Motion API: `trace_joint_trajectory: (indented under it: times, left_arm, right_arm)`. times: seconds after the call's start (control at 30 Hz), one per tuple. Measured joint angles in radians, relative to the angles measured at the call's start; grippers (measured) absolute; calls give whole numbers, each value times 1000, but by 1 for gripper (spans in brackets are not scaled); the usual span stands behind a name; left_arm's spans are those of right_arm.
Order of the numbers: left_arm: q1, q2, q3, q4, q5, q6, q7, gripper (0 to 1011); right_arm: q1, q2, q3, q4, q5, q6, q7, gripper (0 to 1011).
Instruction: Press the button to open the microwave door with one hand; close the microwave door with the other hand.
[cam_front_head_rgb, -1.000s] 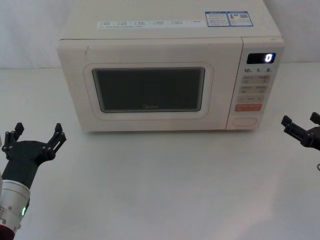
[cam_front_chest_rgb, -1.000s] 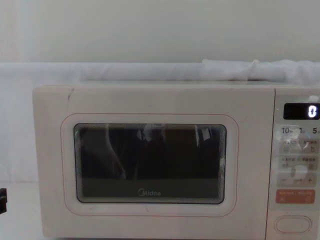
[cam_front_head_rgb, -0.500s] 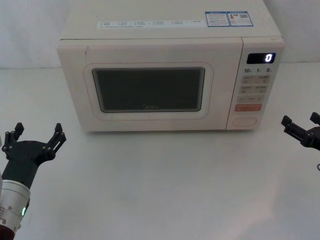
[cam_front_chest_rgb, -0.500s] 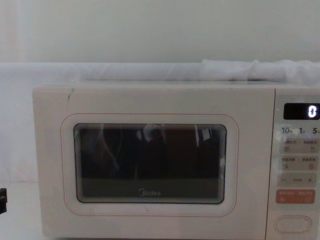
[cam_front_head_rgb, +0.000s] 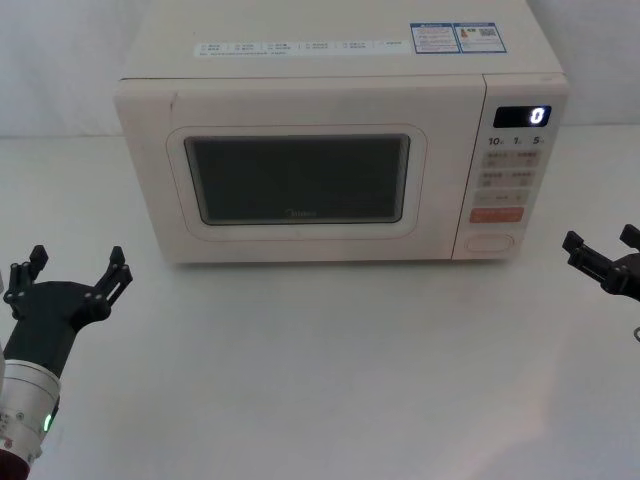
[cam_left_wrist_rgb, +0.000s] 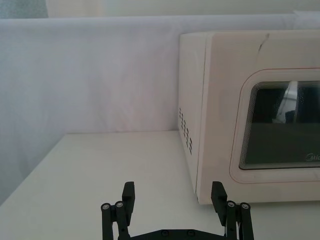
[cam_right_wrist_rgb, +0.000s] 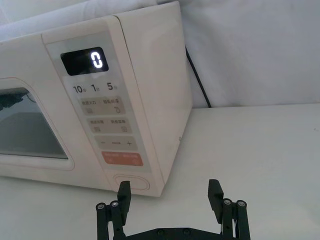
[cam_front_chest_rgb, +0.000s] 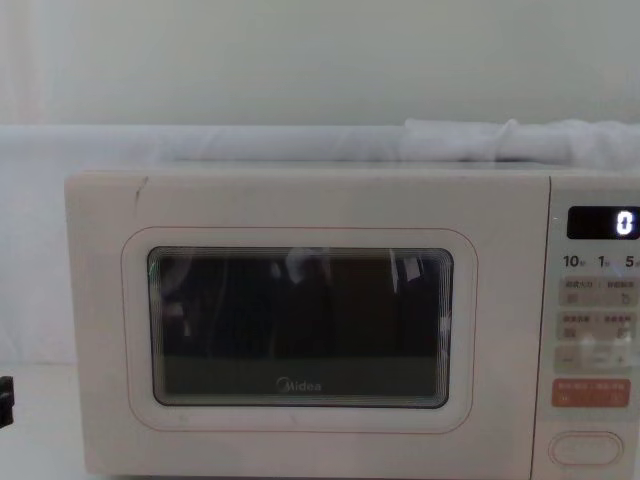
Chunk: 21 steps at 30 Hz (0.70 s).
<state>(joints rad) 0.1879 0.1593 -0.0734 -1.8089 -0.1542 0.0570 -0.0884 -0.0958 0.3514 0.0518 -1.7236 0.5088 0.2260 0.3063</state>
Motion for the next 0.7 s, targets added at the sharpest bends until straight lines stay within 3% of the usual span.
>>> trace_joint_trajectory:
  times: [0.7]
  left_arm:
    - [0, 0, 0, 0, 0, 0, 0, 1001]
  right_arm:
    - [0, 0, 0, 0, 0, 0, 0, 1000]
